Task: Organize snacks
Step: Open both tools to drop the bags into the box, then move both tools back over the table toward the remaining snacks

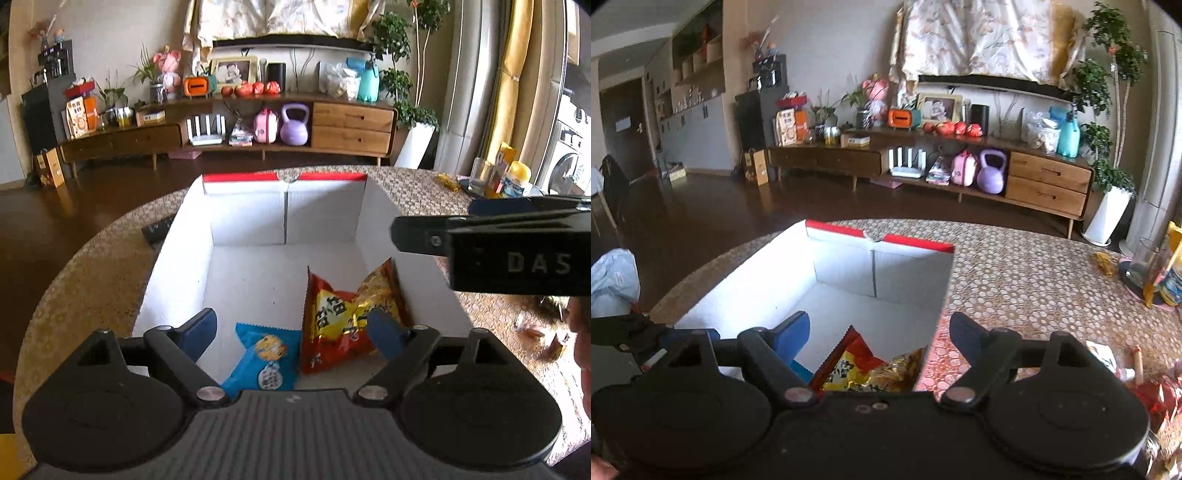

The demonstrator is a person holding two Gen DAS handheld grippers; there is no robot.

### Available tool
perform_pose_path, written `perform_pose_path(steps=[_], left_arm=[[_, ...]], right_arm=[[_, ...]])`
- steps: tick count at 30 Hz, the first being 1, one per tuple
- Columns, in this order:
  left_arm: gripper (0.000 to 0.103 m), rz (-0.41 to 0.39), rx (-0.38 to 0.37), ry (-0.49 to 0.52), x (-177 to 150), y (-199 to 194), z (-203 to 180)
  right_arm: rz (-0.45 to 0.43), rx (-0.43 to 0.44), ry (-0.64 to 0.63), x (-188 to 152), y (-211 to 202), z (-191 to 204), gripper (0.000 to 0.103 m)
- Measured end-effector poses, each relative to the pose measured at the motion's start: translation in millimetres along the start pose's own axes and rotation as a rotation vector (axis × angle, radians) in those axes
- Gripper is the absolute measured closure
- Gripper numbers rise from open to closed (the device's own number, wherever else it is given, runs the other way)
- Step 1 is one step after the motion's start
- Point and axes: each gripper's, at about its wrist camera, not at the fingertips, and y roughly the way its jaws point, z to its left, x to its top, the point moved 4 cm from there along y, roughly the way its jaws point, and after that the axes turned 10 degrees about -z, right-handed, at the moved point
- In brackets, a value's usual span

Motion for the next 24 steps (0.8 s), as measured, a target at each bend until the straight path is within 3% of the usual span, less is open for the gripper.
perform_pose_path(steps=[12, 24], left_arm=[[0.014, -0.065, -0.006, 0.03, 13.1, -21.4, -28.8], [0.014, -0.121, -0.107, 0.079, 18.6, -32.5, -86.4]], right_arm=[[-0.093, -0.047, 0.095, 2.6, -46.8, -32.3, 0.019], [-0.176, -0.137, 0.161, -9.1, -91.8, -72.2, 0.019]])
